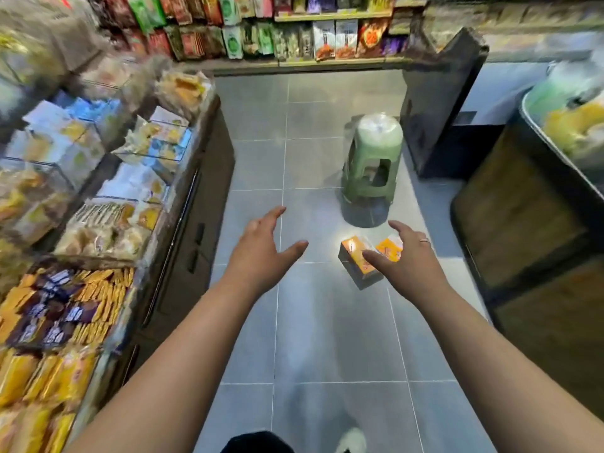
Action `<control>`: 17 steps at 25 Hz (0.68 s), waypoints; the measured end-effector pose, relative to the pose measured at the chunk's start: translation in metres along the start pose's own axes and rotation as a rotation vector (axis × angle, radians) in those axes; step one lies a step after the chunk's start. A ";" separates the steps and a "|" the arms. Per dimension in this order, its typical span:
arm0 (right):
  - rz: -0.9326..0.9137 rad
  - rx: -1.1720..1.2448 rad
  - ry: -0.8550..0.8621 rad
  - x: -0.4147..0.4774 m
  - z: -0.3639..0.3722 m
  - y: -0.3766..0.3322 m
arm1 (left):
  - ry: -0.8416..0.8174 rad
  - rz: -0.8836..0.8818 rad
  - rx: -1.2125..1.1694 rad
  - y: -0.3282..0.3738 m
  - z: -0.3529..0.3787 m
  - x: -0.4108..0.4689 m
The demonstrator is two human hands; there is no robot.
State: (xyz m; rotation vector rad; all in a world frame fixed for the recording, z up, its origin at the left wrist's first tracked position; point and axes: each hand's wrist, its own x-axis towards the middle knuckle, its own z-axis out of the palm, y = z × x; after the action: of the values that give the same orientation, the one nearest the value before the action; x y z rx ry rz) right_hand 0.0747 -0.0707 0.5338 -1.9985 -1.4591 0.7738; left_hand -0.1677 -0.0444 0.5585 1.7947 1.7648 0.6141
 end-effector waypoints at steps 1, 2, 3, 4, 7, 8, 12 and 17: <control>0.028 0.015 0.012 0.016 0.001 0.005 | -0.015 0.008 -0.003 0.002 0.006 0.020; 0.051 0.029 0.024 0.031 0.003 0.009 | -0.035 0.017 -0.004 0.004 0.012 0.038; 0.077 0.040 0.039 0.049 0.005 0.014 | -0.063 0.028 -0.003 0.005 0.018 0.061; 0.101 0.045 0.054 0.068 0.008 0.017 | -0.087 0.041 -0.002 0.007 0.024 0.087; 0.199 0.039 0.105 0.125 0.019 0.026 | -0.171 0.094 0.001 0.011 0.042 0.171; 0.234 0.039 0.131 0.143 0.023 0.026 | -0.202 0.125 0.001 0.014 0.048 0.201; 0.381 0.077 0.246 0.208 0.038 0.022 | -0.323 0.285 0.080 0.021 0.068 0.303; 0.575 0.157 0.397 0.275 0.058 0.037 | -0.493 0.430 0.196 0.033 0.117 0.414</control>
State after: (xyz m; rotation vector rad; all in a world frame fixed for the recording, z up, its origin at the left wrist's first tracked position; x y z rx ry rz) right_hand 0.1251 0.1891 0.4314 -2.3018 -0.5846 0.6335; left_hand -0.0504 0.3614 0.4711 2.2469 1.1493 0.1274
